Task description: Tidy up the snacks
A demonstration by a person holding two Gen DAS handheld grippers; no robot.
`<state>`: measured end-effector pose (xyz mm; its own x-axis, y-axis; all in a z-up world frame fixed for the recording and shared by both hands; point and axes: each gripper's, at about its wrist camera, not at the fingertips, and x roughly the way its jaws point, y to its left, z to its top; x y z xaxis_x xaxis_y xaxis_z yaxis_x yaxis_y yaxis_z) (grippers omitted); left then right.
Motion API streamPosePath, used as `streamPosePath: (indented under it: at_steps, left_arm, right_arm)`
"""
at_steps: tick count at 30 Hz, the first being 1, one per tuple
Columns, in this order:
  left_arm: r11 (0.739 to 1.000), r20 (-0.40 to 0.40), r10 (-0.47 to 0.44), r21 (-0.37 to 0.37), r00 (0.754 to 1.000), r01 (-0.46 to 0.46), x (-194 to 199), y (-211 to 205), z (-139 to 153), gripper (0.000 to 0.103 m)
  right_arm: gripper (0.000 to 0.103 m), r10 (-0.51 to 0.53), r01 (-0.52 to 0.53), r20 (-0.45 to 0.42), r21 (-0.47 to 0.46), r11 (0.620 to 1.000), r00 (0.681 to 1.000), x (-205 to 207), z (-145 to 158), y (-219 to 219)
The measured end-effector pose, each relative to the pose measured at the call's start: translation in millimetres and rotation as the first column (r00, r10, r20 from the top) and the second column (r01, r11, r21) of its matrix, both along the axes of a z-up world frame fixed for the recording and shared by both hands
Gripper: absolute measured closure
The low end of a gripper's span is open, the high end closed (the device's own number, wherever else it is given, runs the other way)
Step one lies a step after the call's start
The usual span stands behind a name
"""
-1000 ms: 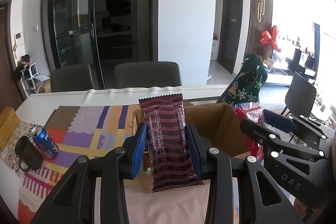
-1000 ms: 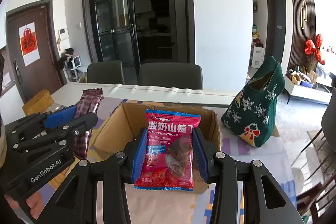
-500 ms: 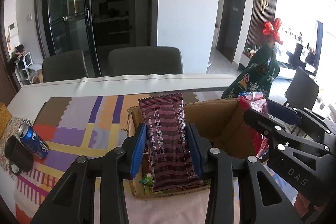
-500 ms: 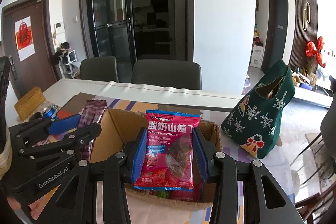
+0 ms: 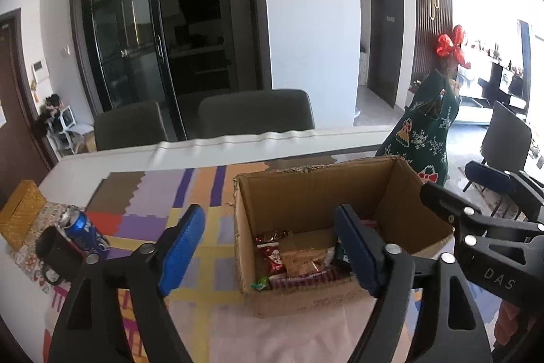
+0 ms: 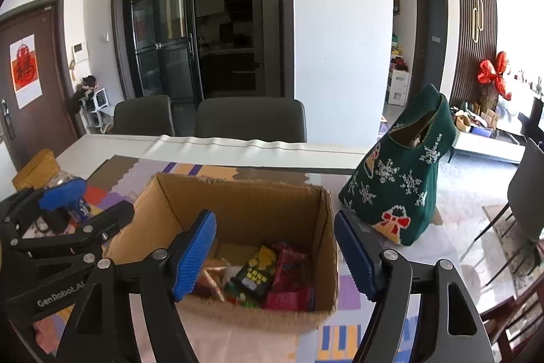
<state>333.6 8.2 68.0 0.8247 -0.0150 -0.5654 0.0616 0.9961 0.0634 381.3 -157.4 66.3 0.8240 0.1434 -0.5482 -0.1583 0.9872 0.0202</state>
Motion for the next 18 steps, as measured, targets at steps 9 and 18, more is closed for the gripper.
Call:
streamPosePath:
  at_steps: [9,18]
  left_arm:
    - [1.0,0.066,0.028,0.008,0.997,-0.029,-58,2,20,0.006]
    - [0.999,0.081,0.035,0.007,0.996,-0.036,-112,-2,21,0.001]
  right_arm:
    - [0.02,0.007,-0.007,0.039,-0.014,1.0,0.999,-52,13,-8]
    - [0.015,-0.006,0.01,0.1,-0.034,0.999,0.995,-115,19,-14]
